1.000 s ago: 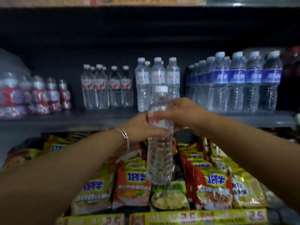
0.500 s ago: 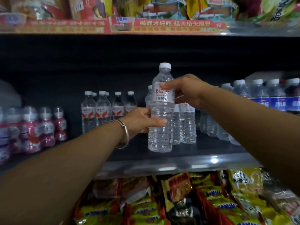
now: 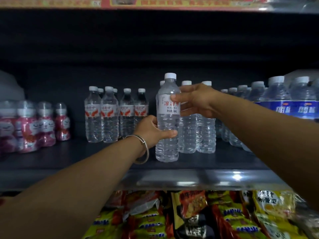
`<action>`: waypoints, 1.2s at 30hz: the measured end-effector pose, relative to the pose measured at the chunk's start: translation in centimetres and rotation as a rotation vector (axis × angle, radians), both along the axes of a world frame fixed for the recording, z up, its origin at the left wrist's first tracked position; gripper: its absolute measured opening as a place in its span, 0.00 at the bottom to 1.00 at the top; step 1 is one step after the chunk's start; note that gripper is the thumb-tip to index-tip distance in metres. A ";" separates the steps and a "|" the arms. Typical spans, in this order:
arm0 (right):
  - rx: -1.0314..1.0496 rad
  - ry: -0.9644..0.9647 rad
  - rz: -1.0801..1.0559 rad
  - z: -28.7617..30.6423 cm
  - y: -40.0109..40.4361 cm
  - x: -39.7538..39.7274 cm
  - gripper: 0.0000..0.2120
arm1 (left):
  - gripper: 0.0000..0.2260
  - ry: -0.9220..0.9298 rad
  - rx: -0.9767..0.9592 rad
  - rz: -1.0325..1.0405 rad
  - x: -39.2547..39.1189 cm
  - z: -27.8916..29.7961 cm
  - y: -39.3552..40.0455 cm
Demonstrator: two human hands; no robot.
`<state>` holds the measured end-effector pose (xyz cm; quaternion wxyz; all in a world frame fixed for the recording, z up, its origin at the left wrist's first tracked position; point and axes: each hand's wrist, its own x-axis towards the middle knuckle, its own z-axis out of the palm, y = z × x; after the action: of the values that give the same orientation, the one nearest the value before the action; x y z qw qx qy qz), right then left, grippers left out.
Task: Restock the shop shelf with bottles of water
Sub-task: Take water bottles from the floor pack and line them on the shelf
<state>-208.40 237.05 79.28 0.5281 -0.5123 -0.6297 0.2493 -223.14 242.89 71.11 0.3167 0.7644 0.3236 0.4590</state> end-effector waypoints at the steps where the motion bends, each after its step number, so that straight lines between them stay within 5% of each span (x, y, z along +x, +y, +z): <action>1: -0.017 -0.025 -0.011 -0.1 0.0 0.0 0.18 | 0.24 -0.006 0.004 0.009 0.1 -0.1 0.1; 7: -0.217 -0.195 -0.120 -2.3 0.5 -0.4 0.20 | 0.25 -0.012 0.032 0.056 0.6 -0.9 1.1; 15: -0.170 -0.168 -0.205 -3.3 0.9 -1.0 0.21 | 0.19 0.067 -0.020 -0.128 0.4 -1.3 0.8; 20: -0.110 -0.218 -0.277 -3.6 0.1 -1.9 0.12 | 0.24 0.172 -0.016 -0.008 0.3 -1.7 1.3; 23: -0.019 -0.279 -0.367 -3.8 -0.5 -2.6 0.19 | 0.26 0.259 0.002 0.054 0.0 -1.9 0.9; 29: 0.231 -0.829 -0.594 -5.7 -3.4 -2.9 0.24 | 0.30 0.314 0.074 0.202 -0.7 -1.5 -0.9; 32: 0.295 -1.102 -0.614 -7.5 -5.5 -2.6 0.23 | 0.27 0.281 0.279 0.302 -1.3 -2.5 -3.2; 36: 0.353 -1.187 -0.552 -11.5 -8.4 -2.7 0.24 | 0.22 0.323 0.527 0.375 -1.9 -5.7 -7.6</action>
<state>-211.13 228.65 67.82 0.2131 -0.6105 -0.6902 -0.3249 -225.00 235.32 65.37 -0.0364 0.8098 0.3747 0.4500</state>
